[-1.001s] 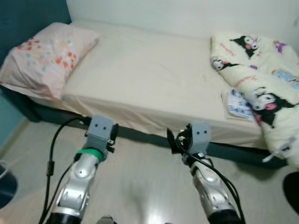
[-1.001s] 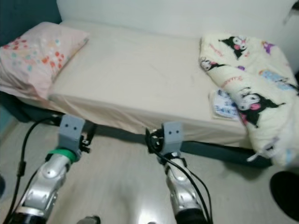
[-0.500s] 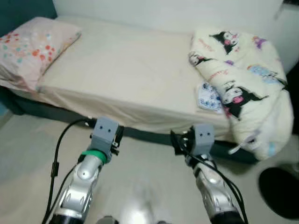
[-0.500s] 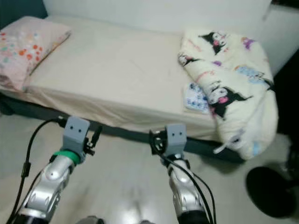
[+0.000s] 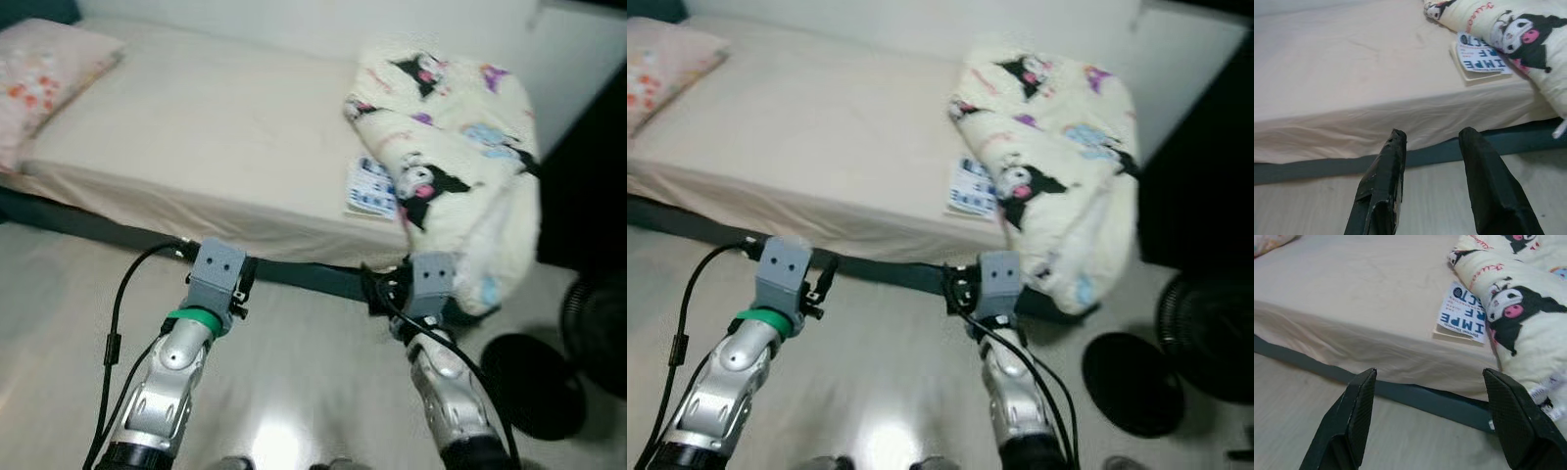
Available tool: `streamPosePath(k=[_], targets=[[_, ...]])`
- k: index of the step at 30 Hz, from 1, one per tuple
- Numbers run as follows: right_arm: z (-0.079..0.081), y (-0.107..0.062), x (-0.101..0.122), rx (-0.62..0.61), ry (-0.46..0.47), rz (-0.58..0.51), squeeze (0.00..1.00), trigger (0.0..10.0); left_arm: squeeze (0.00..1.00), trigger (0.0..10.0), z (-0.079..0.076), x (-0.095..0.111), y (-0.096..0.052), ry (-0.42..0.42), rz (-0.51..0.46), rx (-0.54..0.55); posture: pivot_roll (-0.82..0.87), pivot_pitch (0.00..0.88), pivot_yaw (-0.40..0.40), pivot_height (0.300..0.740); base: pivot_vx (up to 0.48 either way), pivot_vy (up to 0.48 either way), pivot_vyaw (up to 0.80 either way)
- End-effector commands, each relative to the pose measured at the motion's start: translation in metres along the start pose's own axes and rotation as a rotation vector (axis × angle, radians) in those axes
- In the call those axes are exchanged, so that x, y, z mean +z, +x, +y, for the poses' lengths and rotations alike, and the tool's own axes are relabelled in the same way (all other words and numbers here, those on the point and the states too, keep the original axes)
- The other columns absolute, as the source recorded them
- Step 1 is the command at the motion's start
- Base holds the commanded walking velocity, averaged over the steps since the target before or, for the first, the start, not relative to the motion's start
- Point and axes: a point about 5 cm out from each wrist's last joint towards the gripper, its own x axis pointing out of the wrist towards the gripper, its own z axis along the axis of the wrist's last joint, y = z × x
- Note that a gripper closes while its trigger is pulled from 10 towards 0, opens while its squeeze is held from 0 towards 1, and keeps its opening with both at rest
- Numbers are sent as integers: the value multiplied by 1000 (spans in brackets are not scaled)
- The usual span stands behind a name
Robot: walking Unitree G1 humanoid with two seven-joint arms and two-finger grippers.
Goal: Clean up the room
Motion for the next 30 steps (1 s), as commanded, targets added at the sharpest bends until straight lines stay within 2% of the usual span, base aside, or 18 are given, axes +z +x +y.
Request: streamPosePath(k=[1,18,30], targets=[[4,-1,-4,11,6,16,0,10000,0,10000,1,-6,-2,-8,26,3,40,75,-10,740,0,0,0],[4,-1,-5,14,7,19,0,10000,0,10000,0,-4,-1,-3,16,-1,39,71,-9,740,0,0,0],[4,-2,-6,10,16,26,0,10000,0,10000,0,-2,-1,-20,6,-6,37,75,-8,740,0,0,-800]])
